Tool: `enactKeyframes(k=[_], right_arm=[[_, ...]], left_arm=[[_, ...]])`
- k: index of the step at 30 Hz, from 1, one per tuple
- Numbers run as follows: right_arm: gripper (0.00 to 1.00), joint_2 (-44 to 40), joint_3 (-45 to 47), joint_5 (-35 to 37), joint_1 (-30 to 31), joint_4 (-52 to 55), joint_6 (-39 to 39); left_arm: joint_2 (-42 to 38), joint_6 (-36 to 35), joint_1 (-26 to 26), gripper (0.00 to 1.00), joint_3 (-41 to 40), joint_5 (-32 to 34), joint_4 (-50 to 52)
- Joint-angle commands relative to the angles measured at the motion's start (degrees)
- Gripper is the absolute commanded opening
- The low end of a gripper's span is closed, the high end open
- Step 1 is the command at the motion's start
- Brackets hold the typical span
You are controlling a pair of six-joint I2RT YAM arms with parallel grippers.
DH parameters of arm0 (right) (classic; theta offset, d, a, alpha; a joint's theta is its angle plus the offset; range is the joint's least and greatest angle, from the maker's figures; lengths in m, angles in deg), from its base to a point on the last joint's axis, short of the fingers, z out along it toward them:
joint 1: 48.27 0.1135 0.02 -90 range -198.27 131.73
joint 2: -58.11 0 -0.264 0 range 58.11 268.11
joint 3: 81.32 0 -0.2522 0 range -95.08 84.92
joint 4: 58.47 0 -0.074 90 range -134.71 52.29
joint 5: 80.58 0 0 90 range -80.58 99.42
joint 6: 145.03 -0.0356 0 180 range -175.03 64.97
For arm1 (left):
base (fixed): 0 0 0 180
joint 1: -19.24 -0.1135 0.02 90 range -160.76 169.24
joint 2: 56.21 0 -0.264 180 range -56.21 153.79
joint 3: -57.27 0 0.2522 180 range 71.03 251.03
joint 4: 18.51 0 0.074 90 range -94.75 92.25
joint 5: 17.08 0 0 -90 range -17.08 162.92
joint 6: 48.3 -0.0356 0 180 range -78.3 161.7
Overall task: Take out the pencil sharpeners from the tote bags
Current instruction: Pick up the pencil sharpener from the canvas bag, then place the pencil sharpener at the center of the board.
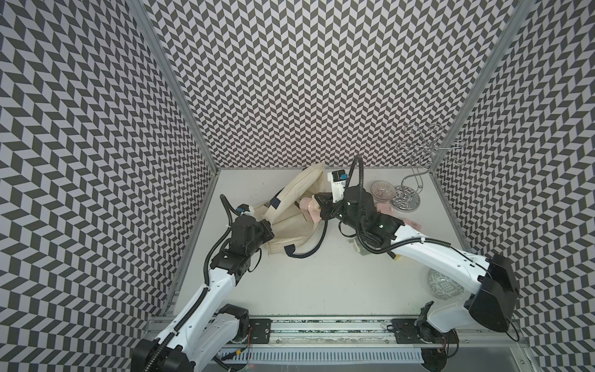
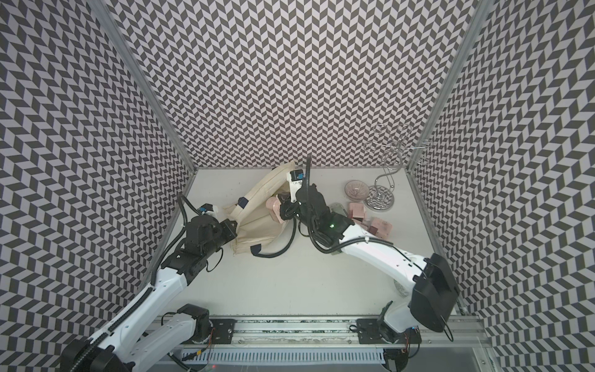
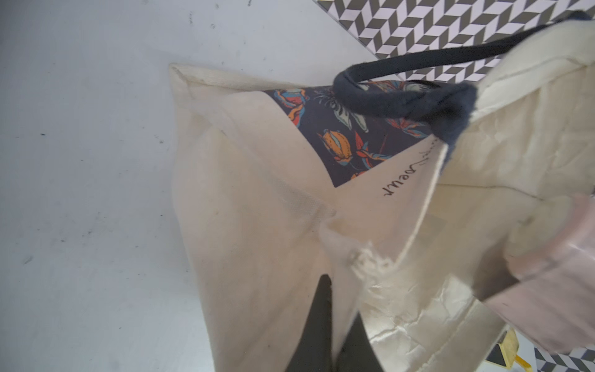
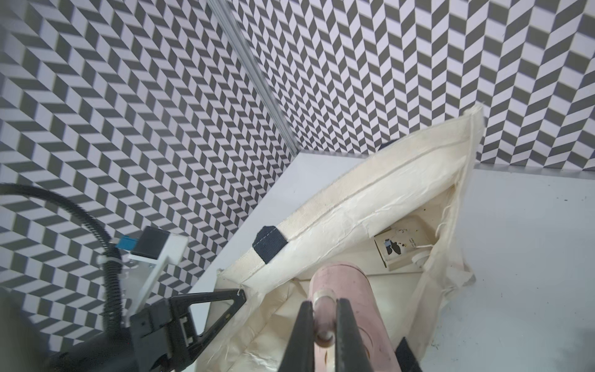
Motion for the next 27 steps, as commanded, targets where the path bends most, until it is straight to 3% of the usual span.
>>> enactKeyframes(k=[1,14,21,27], right_arm=[[0.00,-4.66,1.71,0.83,-1.93,-4.23,-2.59],[0.00,-12.33,15.29,-1.56,-8.32,-3.74,-4.39],[0.00,-8.37,18.08,-2.85,-8.81,-6.18,-5.70],[0.00,-2.57,17.32,-8.23,-8.81,-6.89,-7.95]], left_arm=[[1.48,-0.96,-2.24,0.00,2.57,-0.18,3.26],[3.47,-6.68,-10.99,0.00,11.07,-2.10,10.06],[4.25,-11.02,-16.16,0.00,11.81,-7.07,9.63],[3.66,-12.99,-17.48,0.00,12.17,-6.09,10.02]])
